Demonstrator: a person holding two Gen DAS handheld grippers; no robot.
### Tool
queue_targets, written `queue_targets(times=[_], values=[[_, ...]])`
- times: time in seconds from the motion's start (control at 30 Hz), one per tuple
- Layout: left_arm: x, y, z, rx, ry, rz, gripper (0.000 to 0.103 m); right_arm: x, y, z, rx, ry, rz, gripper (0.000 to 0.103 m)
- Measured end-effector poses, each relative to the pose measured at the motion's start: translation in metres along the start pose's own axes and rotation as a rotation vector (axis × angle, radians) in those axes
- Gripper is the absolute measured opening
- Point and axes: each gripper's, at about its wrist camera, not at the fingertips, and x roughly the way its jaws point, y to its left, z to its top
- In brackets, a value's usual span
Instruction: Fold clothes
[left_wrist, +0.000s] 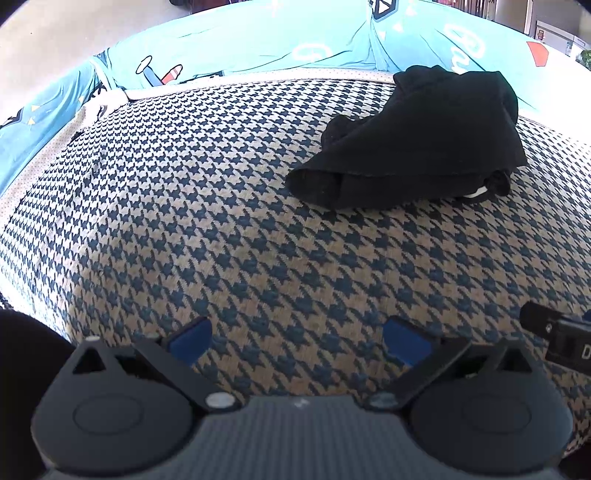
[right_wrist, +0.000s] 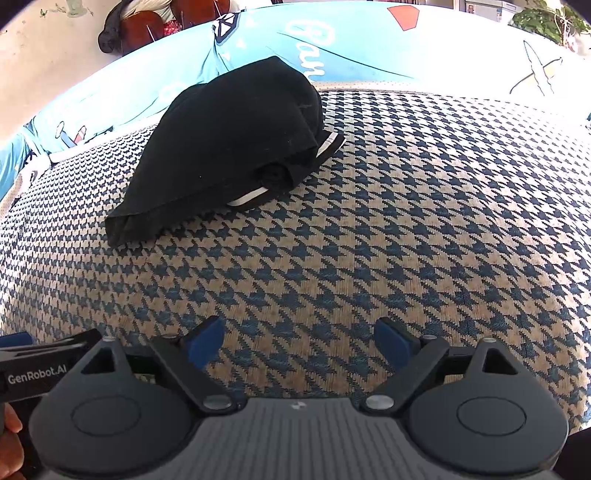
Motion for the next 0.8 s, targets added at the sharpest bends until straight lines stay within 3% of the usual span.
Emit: queue_targets(times=[0.53,0.8], values=[[0.009,0.0,0.005,-0.009,0.0,-0.035,0.103,0.005,0.001,0.003,-0.006,0.015,-0.007,0.081],[0.013,0.003,0.016,-0.025,-0.006,-0.048,0.103,0.01,0.007,0.008,-0.036,0.014,-0.007,0.064]])
